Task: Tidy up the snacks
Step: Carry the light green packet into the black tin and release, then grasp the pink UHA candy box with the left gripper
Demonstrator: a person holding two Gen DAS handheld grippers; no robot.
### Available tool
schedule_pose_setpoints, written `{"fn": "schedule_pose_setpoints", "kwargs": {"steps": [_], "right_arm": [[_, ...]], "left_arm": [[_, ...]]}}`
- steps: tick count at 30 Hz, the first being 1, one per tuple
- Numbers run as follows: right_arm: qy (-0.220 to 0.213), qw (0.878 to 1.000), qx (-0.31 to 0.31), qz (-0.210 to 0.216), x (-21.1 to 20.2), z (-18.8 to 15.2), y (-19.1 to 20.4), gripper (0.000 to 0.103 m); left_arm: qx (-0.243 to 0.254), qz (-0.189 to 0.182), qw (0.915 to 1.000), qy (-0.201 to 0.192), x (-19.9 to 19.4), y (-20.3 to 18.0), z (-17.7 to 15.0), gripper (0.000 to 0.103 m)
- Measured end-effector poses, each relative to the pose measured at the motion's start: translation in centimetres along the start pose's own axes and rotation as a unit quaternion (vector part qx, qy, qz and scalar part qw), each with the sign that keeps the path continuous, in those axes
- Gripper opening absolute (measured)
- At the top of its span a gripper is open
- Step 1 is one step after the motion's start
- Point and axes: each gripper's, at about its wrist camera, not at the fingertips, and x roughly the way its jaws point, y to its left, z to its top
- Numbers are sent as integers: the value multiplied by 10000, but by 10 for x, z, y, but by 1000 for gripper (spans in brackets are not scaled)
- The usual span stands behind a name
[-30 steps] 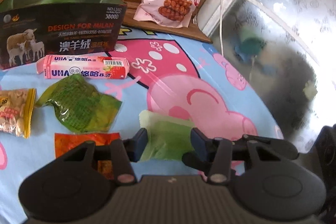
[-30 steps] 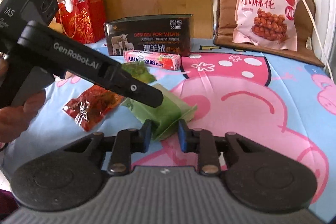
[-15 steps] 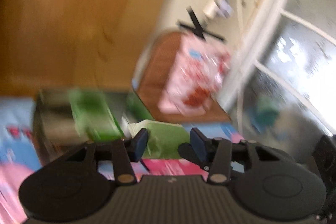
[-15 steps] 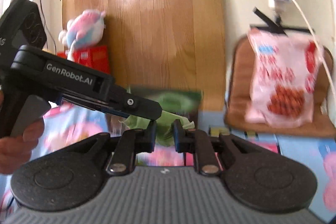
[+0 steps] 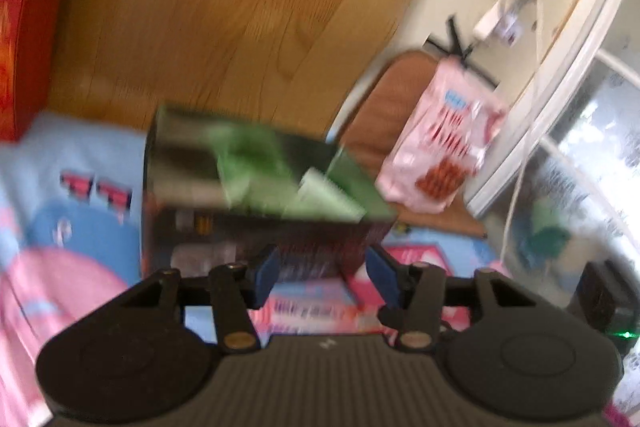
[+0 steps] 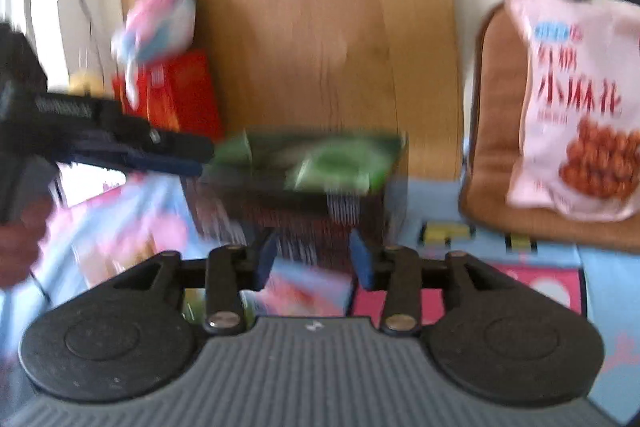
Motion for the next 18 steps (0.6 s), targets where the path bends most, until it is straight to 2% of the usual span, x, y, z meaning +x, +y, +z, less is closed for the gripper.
{"fn": "schedule_pose_setpoints", "kwargs": {"steps": [2,3,4,5,6,8,13,18], "right_arm": [[348,9991,-181,-131,11,-10,4,51],[469,9986,-222,-87,16,-13,5,51],[557,9981,-240,-48,20,-15,6,50],[616,9978,-241,-16,23,-17,6,48],[695,9973,-217,-27,24,-18,7,40],[708,9970,-268,-158,21,-22,12,35],[511,9972,-162,-517,-15,-36,5,35],[349,9956,144,-861,-77,-62,-9,35]], "left_arm": [[-121,275,9994,173,15,5,-6,70],[-140,338,9990,247,22,6,-9,71],[-154,386,9983,398,32,9,-12,71],[-220,412,9975,527,40,12,-15,65],[-330,341,9967,660,48,13,-17,60],[-264,306,9971,639,46,9,-20,55],[127,-109,9965,824,49,-32,-33,54],[640,-607,9885,1226,51,-85,-67,55]]}}
